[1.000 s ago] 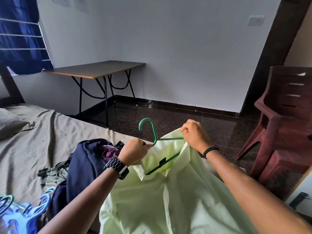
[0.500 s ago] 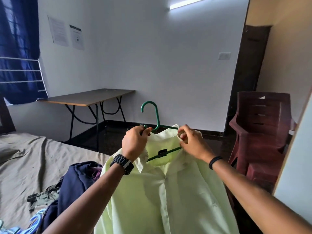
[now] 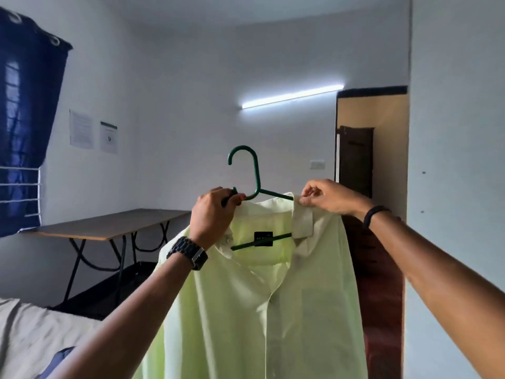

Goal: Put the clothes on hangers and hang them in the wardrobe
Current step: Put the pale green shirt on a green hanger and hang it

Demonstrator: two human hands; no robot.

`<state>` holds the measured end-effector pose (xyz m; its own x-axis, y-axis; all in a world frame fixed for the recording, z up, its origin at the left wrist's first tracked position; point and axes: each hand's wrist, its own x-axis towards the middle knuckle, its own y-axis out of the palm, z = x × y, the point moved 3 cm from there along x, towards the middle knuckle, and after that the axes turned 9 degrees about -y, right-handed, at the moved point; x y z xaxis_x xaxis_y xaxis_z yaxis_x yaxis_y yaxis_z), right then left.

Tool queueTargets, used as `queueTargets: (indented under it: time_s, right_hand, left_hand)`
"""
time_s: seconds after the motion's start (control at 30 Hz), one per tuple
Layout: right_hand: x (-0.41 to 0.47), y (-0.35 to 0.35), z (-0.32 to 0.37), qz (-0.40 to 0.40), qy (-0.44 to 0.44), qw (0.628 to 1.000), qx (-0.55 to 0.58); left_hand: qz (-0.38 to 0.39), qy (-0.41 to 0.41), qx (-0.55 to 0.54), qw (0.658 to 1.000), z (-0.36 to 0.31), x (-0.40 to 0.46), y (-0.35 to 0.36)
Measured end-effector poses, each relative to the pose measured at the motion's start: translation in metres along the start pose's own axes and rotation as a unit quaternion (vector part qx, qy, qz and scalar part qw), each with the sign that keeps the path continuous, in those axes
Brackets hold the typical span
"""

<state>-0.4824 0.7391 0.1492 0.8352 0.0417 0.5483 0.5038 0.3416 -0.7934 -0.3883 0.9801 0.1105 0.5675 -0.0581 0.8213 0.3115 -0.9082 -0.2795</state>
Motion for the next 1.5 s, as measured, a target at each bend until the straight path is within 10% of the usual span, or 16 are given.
queueTargets:
  time_s: [0.17,0.37,0.53,0.8,1.2,1.5]
  right_hand:
    - [-0.011,-0.059,0.022,-0.036,-0.006,0.985,0.166]
    - [-0.009,-0.072,0.047,-0.24,-0.051,0.969,0.023]
    - [-0.017,-0.056,0.071,-0.356,-0.12,0.927,0.017]
    - [0.004,-0.071,0.074,-0.119,-0.001,0.96,0.253]
    - [0.057,-0.046,0.123,-0.111,-0.122,0.98,-0.114]
    - [0.067,-0.03,0.131,-0.147,-0.124,0.97,-0.147]
  left_hand:
    - [0.016,0.094,0.031,0.995,-0.067,0.061,-0.034]
    - [0.266,0.023,0.03,0.963,-0.1,0.106,-0.057]
    - [0.329,-0.007,0.091,0.94,-0.095,0.114,-0.074]
    - [0.196,0.024,-0.025,0.98,-0.076,0.115,-0.082]
    - [0.068,0.082,0.02,0.994,-0.073,0.097,-0.086]
    - [0.015,0.013,0.045,0.999,-0.036,0.092,-0.091]
